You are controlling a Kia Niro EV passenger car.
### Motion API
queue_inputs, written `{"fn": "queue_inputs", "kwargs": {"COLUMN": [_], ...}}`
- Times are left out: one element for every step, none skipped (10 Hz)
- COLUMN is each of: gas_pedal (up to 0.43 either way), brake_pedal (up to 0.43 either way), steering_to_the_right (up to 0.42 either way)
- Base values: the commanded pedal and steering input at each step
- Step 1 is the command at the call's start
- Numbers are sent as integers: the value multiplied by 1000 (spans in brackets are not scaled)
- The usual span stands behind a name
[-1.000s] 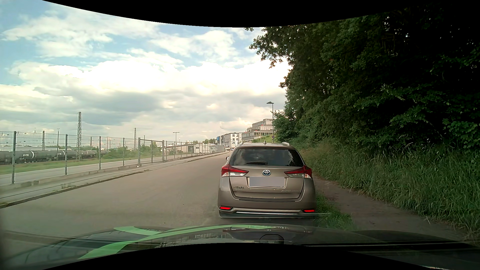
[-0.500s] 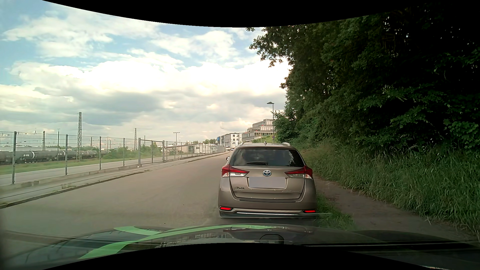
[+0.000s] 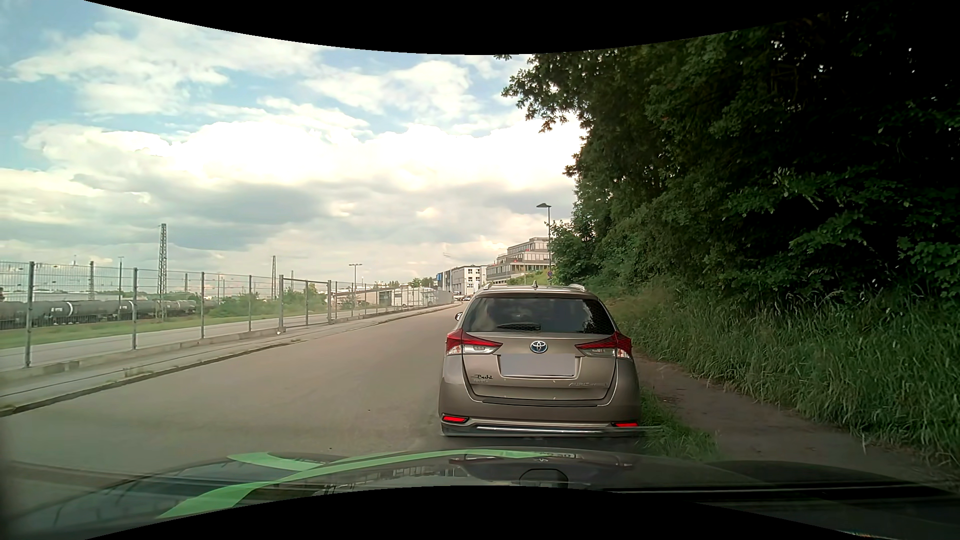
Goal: Follow the waypoints while adhering to traffic rules and regulations
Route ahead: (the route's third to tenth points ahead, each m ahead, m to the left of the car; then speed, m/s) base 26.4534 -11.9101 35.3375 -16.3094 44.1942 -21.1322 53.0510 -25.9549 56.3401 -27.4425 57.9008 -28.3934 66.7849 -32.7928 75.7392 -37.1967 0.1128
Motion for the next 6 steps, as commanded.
{"fn": "queue_inputs", "kwargs": {"gas_pedal": [0, 0, 0, 0, 0, 0], "brake_pedal": [201, 201, 195, 195, 201, 201], "steering_to_the_right": [-442, -448, -453, -459, -466, -481]}}
